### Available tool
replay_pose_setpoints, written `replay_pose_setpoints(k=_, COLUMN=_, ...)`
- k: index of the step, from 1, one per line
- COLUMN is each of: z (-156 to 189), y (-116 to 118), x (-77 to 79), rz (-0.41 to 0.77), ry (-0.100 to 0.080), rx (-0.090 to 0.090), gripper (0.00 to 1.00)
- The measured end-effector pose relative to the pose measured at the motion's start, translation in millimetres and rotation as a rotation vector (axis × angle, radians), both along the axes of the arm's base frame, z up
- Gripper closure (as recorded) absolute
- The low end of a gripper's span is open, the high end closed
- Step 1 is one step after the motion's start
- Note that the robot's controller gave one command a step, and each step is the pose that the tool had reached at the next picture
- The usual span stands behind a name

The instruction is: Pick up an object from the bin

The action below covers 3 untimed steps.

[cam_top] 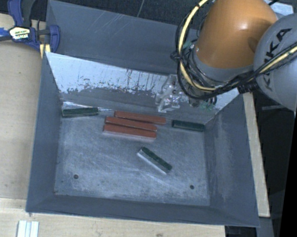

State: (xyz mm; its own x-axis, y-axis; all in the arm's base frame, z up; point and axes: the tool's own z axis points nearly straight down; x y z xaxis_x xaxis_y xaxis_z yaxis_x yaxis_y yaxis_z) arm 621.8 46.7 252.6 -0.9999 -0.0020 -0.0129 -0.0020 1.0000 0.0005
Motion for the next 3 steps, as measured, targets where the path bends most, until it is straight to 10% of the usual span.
replay_pose_setpoints(k=3, z=-96.1, y=18.3, x=-22.2, rz=-0.054, ry=0.012, rx=-0.001, gripper=1.00)
